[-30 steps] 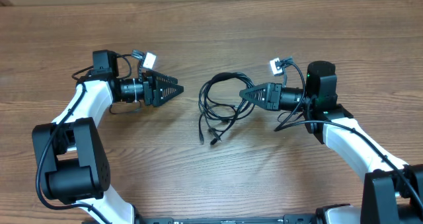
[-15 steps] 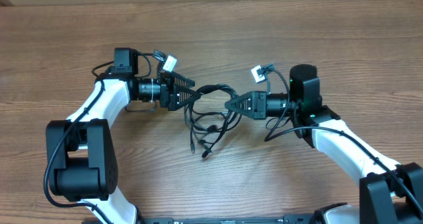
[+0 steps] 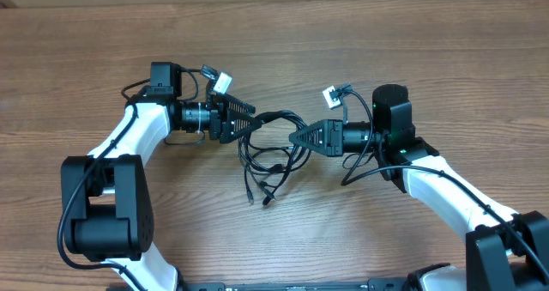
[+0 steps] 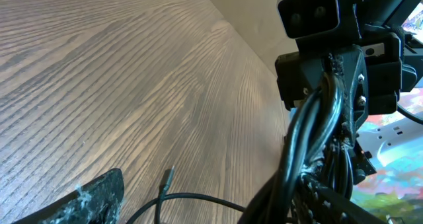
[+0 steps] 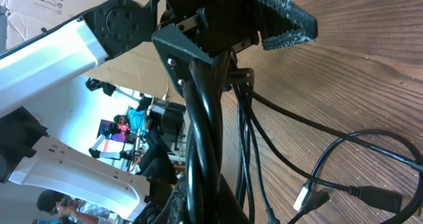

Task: Untangle cables

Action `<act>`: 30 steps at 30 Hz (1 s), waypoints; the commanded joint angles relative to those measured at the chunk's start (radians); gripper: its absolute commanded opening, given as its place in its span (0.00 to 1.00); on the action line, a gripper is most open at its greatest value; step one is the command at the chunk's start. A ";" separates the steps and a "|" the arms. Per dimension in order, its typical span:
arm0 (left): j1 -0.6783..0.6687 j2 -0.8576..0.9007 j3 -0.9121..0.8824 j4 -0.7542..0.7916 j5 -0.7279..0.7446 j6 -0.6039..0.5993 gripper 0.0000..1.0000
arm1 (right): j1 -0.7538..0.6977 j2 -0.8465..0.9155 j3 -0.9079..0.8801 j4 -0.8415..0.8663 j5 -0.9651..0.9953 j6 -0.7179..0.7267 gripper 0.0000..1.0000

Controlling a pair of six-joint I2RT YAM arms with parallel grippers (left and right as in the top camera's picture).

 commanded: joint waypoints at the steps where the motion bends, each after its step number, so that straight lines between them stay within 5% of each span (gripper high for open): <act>1: -0.009 -0.004 -0.001 -0.004 0.021 0.015 0.81 | 0.004 -0.014 0.006 0.014 0.043 -0.003 0.04; 17: -0.061 -0.004 -0.001 -0.013 0.067 0.015 0.77 | 0.004 -0.014 0.006 0.013 0.080 -0.003 0.04; 21: -0.072 -0.004 -0.001 -0.010 0.041 0.015 0.47 | 0.004 -0.014 0.006 0.013 0.080 -0.003 0.04; 24: -0.072 -0.004 -0.001 -0.006 0.013 0.015 0.11 | 0.004 -0.014 0.006 0.013 0.085 -0.003 0.04; 26: -0.071 -0.004 -0.001 -0.003 0.003 0.015 0.04 | 0.004 -0.014 0.006 0.009 0.107 -0.003 0.04; 27: -0.071 -0.004 -0.001 -0.002 0.003 0.015 0.04 | 0.004 -0.014 0.006 0.009 0.114 -0.003 0.08; 30: -0.071 -0.004 -0.001 0.009 0.003 0.014 0.04 | 0.004 -0.014 0.006 0.009 0.114 -0.004 0.44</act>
